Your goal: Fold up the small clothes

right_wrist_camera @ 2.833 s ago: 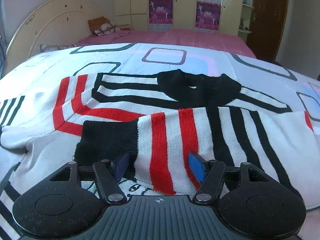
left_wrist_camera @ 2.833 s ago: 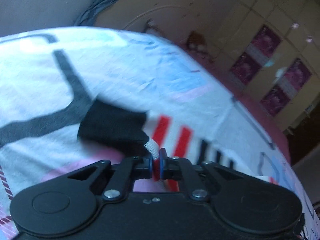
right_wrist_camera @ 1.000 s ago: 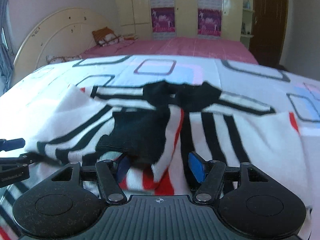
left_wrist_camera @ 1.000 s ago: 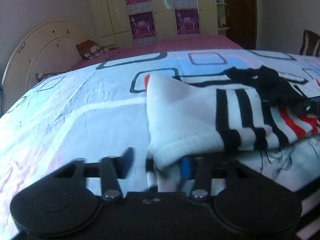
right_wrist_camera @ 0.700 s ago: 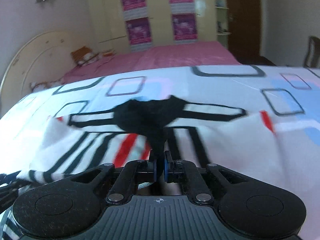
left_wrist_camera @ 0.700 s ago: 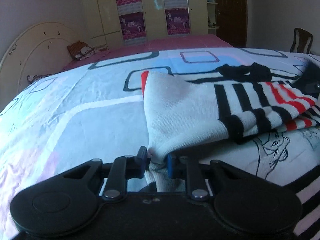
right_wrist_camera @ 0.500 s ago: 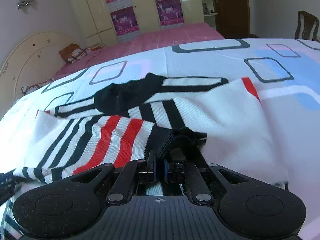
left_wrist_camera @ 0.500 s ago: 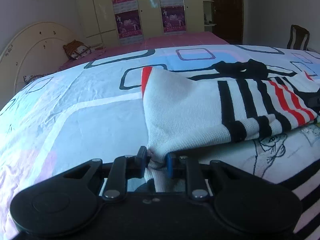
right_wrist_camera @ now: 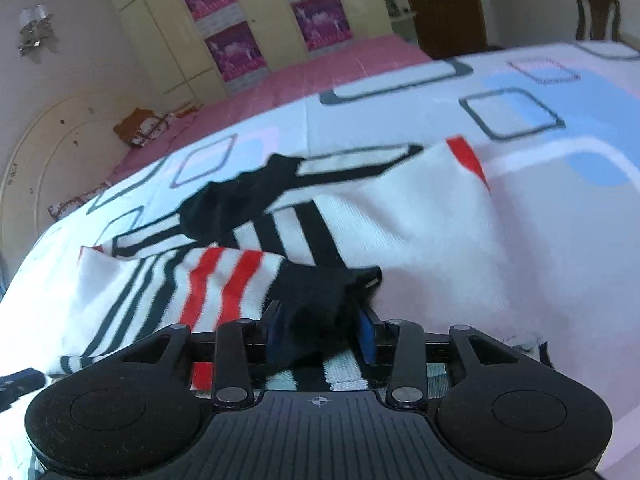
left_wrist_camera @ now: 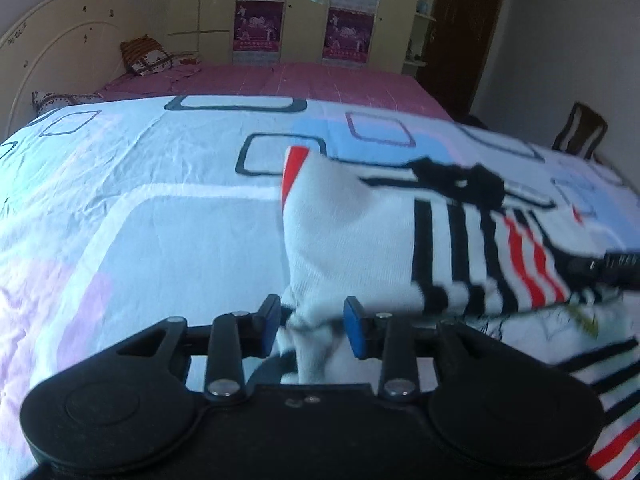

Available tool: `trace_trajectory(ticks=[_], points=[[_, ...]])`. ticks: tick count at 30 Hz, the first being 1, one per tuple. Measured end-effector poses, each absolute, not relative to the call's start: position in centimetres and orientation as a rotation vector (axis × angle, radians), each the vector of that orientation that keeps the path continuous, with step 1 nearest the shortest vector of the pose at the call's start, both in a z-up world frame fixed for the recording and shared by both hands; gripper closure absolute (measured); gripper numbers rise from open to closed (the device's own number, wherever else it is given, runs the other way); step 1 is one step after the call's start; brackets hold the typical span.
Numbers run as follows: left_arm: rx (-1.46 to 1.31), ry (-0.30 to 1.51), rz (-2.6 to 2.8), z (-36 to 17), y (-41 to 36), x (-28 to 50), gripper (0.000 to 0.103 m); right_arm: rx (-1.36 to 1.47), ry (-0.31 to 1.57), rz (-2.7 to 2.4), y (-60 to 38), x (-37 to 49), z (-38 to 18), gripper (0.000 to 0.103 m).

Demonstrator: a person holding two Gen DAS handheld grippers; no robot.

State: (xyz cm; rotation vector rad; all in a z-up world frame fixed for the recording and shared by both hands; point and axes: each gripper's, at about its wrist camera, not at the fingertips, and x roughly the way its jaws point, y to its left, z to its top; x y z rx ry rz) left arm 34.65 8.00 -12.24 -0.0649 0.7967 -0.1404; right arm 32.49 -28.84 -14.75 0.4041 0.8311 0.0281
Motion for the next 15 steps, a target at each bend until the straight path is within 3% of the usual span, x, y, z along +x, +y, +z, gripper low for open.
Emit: trace_trajectory(ticks=[3, 4, 5, 6, 12, 15], points=[[-0.116, 0.796, -0.124, -11.9, 7.8, 36.9, 0.068, 0.404, 0.807, 0.020, -28.7, 32.8, -14.6, 0.066], [-0.131, 0.801, -0.123, -12.0, 7.6, 37.9, 0.068, 0.390, 0.797, 0.020, -28.5, 32.9, -14.5, 0.074], [-0.138, 0.806, -0.119, -12.2, 7.4, 38.8, 0.068, 0.369, 0.789, 0.028, -28.2, 33.1, -14.3, 0.092], [-0.141, 0.810, -0.112, -12.5, 7.1, 39.9, 0.068, 0.350, 0.782, 0.037, -27.7, 33.4, -14.1, 0.094], [-0.163, 0.842, -0.042, -14.7, 6.8, 45.3, 0.066, 0.160, 0.712, 0.056, -26.0, 33.8, -13.0, 0.094], [-0.173, 0.854, -0.027, -15.7, 7.1, 47.1, 0.057, 0.168, 0.806, -0.001, -27.6, 34.3, -15.0, 0.094]])
